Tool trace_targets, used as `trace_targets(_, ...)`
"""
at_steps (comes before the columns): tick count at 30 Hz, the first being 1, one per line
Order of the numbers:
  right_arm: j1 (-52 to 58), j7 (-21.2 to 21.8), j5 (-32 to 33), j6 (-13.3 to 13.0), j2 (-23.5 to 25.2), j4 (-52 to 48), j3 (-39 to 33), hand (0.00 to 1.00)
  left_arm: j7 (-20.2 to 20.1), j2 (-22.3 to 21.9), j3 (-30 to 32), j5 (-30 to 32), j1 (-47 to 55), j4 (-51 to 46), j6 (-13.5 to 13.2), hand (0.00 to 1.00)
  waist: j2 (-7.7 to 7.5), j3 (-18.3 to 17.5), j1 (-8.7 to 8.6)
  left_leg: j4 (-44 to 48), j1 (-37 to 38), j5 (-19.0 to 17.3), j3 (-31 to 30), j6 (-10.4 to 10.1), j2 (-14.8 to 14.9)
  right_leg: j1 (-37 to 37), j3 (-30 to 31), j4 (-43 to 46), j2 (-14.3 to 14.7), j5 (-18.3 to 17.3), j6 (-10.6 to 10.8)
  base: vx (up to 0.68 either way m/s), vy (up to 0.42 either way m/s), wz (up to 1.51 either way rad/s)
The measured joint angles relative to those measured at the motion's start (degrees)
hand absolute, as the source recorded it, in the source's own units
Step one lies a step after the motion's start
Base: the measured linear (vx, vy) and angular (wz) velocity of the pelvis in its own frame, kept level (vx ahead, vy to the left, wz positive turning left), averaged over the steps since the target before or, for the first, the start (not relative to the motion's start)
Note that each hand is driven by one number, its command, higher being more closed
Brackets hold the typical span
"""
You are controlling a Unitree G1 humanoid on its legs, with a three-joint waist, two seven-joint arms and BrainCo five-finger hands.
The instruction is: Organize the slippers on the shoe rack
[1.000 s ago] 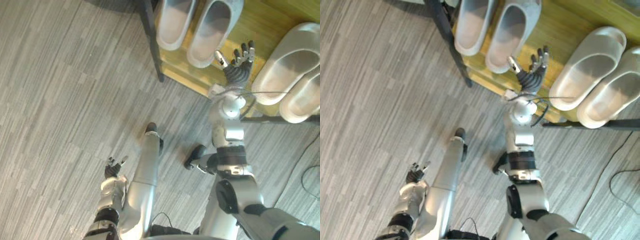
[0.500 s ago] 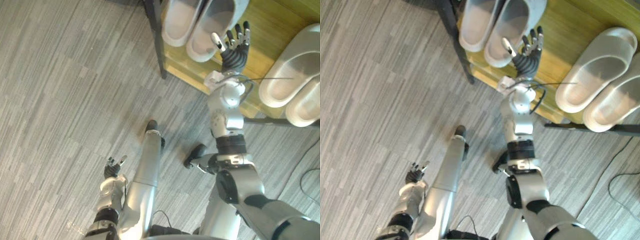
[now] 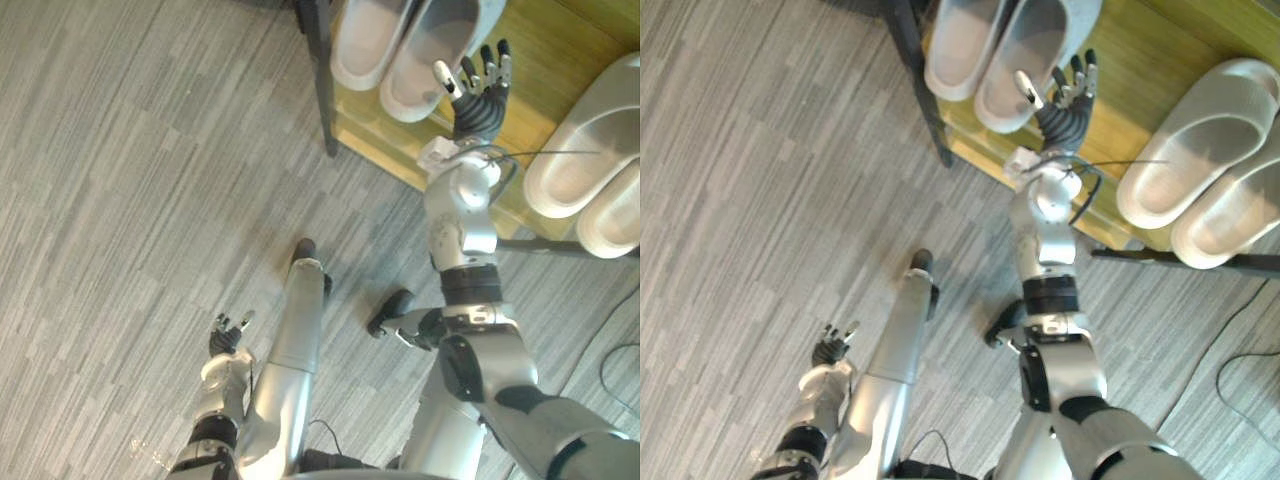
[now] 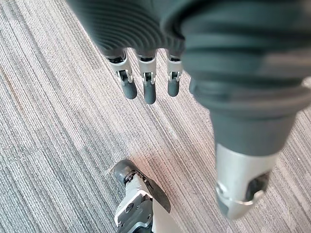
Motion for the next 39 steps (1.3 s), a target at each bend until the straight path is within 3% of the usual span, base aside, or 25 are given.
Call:
trace_targets(7, 0.1, 0.3, -0.1, 0.1, -0.6, -0.6, 0.2, 0.0, -0.2, 0.1, 0.4, -0.1, -0.5, 0.8, 0.1, 0.0, 0.06, 0.0, -0.1, 0.9, 0.0, 0.0, 0.5, 0.0, 0.8, -0.2, 0.6, 0.2, 0.7, 0.2, -0.2, -0.02, 0.045, -0.06)
trace_targets(11, 2.4, 0.3, -0.7, 0.3, -0.6, -4.5, 2.3, 0.0, -1.1, 0.3, 0.4, 0.0, -0.5, 0.8, 0.2, 0.0, -0.03, -0.1, -1.46, 1.1, 2.0, -0.2, 1.3, 0.1, 1.3, 1.8, 1.1, -0.2, 1.0, 0.5, -0.1, -0.03, 0.057, -0.07)
trace_targets(19, 14.5, 2.5, -3.0, 0.2, 1.2, -12.8, 7.0, 0.0, -1.2, 0.2, 2.6, 0.0, 0.0, 0.7, 0.3, 0.0, -1.83, -1.1, -4.15, -8.0, 14.9, 1.1, 6.1, 1.4, 4.5, 12.4, 1.1, -9.3, 2.1, 2.8, 2.5, -0.02, 0.061, -0.21)
trace_targets(24, 27.8, 5.8, -8.1, 0.2, 1.2, -19.6, 11.7, 0.0, -1.8, 0.2, 0.5, 0.0, 1.4, -0.2, 0.1, 0.0, -2.58, -1.6, -5.73, -17.9, 26.3, 3.1, 9.7, 2.2, 5.8, 22.7, 0.6, -19.2, 3.2, 7.0, 1.8, 0.08, 0.044, -0.11)
trace_targets(26, 36.2, 8.1, -10.0, 0.3, 1.3, -19.9, 13.6, 0.0, -2.6, 0.9, -1.7, 0.9, 3.3, -0.4, 0.0, 0.0, -3.55, -3.0, -6.47, -24.3, 33.1, 4.5, 11.1, 2.4, 5.8, 28.9, 0.2, -25.4, 4.0, 8.9, 2.2, 0.16, 0.046, -0.1)
trace_targets(34, 57.8, 12.3, -15.4, 0.3, 1.6, -16.4, 12.6, 0.0, -3.7, 1.7, -9.1, 4.6, 8.8, 1.6, 0.2, 0.0, -4.94, -11.1, -9.16, -40.0, 47.3, 8.1, 13.7, 3.1, 4.9, 41.8, -0.8, -40.2, 5.5, 13.3, 4.4, 0.18, 0.046, -0.03)
trace_targets(36, 60.0, 13.1, -17.0, 0.5, 1.6, -7.6, 11.0, 0.0, -4.5, 2.7, -11.8, 6.0, 10.2, 3.7, 0.7, 0.0, -4.87, -13.9, -10.93, -44.9, 51.6, 9.4, 14.6, 3.0, 4.8, 45.3, -0.8, -45.2, 6.5, 14.8, 4.9, 0.19, 0.047, -0.1)
trace_targets(39, 60.9, 13.8, -20.5, 1.3, 1.2, 2.1, 9.5, 0.0, -5.3, 3.3, -13.9, 8.2, 11.0, 5.6, 1.2, 0.0, -3.78, -15.3, -11.55, -49.7, 56.3, 10.4, 15.8, 2.9, 5.2, 49.8, -0.6, -50.9, 8.3, 16.9, 5.3, 0.16, 0.042, -0.18)
